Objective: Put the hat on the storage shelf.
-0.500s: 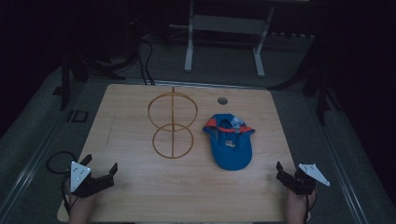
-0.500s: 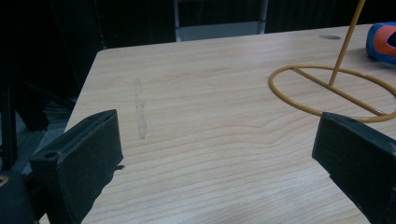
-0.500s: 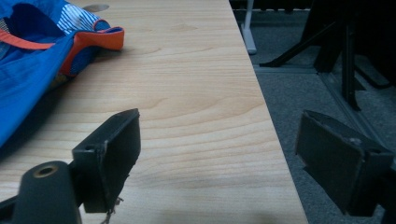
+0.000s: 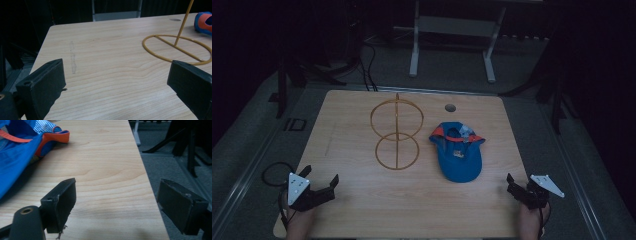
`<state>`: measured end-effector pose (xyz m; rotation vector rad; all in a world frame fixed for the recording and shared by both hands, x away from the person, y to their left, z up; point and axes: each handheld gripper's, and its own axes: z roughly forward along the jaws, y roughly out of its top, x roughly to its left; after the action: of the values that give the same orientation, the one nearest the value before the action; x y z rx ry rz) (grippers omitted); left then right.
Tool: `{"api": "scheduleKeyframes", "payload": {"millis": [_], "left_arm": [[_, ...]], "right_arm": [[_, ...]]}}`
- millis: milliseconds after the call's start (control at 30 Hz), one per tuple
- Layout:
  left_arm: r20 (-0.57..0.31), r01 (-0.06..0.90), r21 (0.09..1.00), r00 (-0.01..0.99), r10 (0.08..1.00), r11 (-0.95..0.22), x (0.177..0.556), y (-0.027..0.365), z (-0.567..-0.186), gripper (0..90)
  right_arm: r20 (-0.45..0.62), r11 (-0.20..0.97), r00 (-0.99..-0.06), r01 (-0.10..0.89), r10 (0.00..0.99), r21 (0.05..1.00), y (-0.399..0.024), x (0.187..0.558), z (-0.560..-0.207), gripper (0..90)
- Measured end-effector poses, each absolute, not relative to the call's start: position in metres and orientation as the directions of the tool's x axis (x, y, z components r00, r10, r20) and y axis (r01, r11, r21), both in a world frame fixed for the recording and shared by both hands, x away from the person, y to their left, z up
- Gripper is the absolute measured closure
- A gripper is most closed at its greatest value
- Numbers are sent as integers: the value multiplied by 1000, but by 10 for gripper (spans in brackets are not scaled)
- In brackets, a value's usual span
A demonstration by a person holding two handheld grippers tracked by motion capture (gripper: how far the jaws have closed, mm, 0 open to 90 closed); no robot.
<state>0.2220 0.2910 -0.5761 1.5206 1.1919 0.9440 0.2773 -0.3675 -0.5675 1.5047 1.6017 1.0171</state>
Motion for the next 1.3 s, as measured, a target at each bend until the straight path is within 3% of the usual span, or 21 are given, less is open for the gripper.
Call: {"api": "scheduleKeyframes", "payload": {"millis": [233, 367, 500, 767, 967, 1300], "left_arm": [[-4, 229, 973, 200, 980, -43, 224, 290, -575, 19], [-15, 209, 977, 246, 969, -38, 223, 285, -573, 20], [31, 205, 975, 260, 965, -86, 223, 281, -572, 20], [-11, 212, 976, 286, 958, -52, 223, 277, -571, 20], [-22, 257, 964, 311, 950, -62, 223, 272, -568, 20], [-31, 332, 936, 415, 909, -119, 224, 256, -566, 19]], "right_arm": [[70, -7, -129, 436, 989, 900, -372, 279, -545, 150], [62, 8, -158, 409, 985, 912, -370, 284, -524, 135], [73, 19, -193, 434, 978, 901, -368, 294, -505, 135], [98, 44, -271, 474, 958, 879, -359, 317, -479, 133], [131, 46, -311, 504, 941, 863, -350, 336, -470, 134], [92, 126, -382, 508, 919, 852, -324, 363, -463, 146]]}}
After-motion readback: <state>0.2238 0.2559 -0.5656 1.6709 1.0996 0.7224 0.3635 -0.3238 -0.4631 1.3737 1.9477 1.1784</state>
